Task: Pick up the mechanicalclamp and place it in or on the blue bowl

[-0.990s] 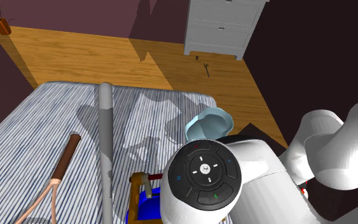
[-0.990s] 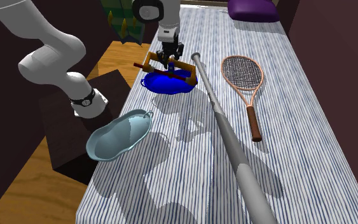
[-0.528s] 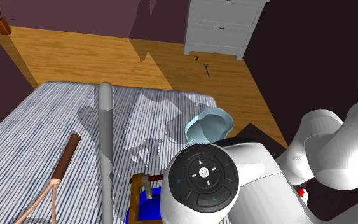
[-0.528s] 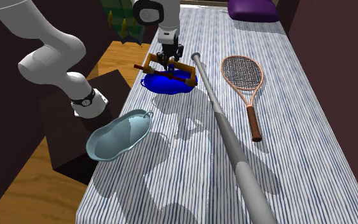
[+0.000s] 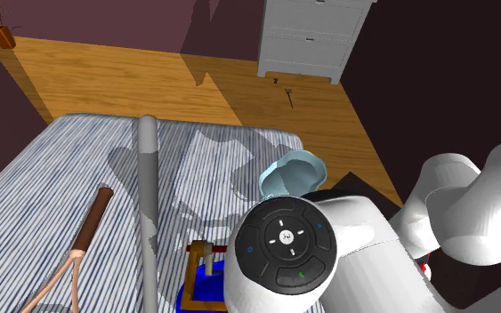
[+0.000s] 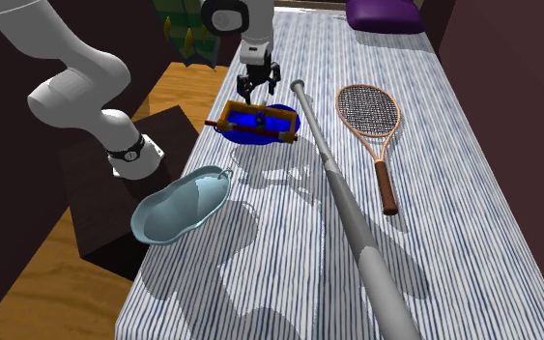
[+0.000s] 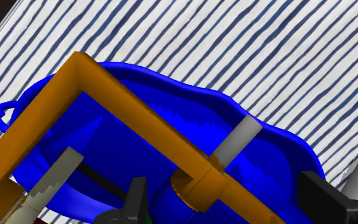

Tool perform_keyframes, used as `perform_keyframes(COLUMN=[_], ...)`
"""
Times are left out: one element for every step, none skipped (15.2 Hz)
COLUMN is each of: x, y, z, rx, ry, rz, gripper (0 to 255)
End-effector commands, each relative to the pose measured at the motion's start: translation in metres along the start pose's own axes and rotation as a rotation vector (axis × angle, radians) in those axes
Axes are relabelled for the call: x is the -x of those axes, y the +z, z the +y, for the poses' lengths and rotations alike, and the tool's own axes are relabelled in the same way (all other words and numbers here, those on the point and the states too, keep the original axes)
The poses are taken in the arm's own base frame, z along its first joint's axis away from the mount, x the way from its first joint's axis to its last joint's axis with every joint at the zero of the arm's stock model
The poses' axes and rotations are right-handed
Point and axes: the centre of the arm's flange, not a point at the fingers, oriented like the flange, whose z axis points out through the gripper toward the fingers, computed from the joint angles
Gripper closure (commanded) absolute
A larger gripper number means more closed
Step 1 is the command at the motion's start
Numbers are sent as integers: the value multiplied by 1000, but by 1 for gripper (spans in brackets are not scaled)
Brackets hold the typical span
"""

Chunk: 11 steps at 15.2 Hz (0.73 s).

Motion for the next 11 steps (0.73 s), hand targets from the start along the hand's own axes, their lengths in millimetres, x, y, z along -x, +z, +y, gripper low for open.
perform_keyframes(x=[1, 1, 1, 1, 1, 1, 1, 1, 1, 1, 1], y=[-20, -33, -44, -44, -44, -44, -44, -44, -44, -44, -44], z=[0, 0, 0, 0, 0, 0, 0, 0, 0, 0, 0], rx=[0, 0, 0, 0, 0, 0, 0, 0, 0, 0, 0], ry=[0, 0, 0, 0, 0, 0, 0, 0, 0, 0, 0], rz=[0, 0, 0, 0, 0, 0, 0, 0, 0, 0, 0], gripper=[0, 0, 0, 0, 0, 0, 0, 0, 0, 0, 0])
